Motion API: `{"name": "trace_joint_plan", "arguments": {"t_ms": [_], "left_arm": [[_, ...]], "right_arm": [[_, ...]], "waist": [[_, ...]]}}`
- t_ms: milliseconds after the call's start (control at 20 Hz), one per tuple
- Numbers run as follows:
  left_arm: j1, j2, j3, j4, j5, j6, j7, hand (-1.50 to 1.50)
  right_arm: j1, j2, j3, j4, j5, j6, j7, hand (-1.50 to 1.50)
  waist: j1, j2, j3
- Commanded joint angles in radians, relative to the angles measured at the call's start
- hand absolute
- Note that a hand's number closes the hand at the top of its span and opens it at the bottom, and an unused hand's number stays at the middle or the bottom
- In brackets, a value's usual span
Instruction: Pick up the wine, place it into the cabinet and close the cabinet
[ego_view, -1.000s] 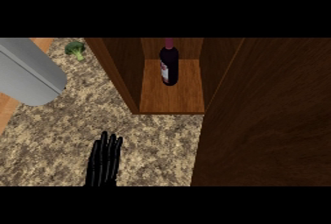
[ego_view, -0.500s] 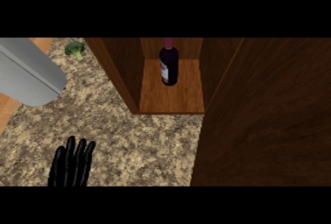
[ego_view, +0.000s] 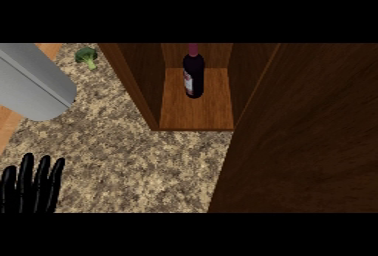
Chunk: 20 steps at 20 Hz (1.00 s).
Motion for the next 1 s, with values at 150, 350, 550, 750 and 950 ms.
{"name": "trace_joint_plan", "arguments": {"t_ms": [150,350,550,750,950], "left_arm": [[0.073,0.068,0.199,0.071,0.118,-0.165,-0.036,-1.50],[0.120,0.090,0.234,0.073,0.138,-0.223,-0.025,-1.50],[0.168,0.149,0.353,0.005,0.196,-0.273,0.017,-1.50],[0.143,0.131,0.364,0.102,0.211,-0.339,0.007,-1.50],[0.172,0.183,0.436,0.007,0.260,-0.343,0.076,-1.50]], "right_arm": [[0.004,0.033,0.254,-0.198,0.078,-0.066,0.114,1.50],[-0.042,0.042,0.381,-0.142,0.180,-0.160,0.091,1.50],[-0.038,0.042,0.477,-0.095,0.262,-0.272,0.017,1.50],[-0.143,0.041,0.583,-0.028,0.351,-0.396,0.006,1.50],[-0.267,0.040,0.582,0.022,0.397,-0.517,0.006,1.50]], "waist": [[-0.004,-0.003,-0.002],[-0.003,-0.004,-0.002],[0.003,-0.003,0.000],[-0.003,-0.004,-0.003],[0.015,-0.004,-0.002]]}}
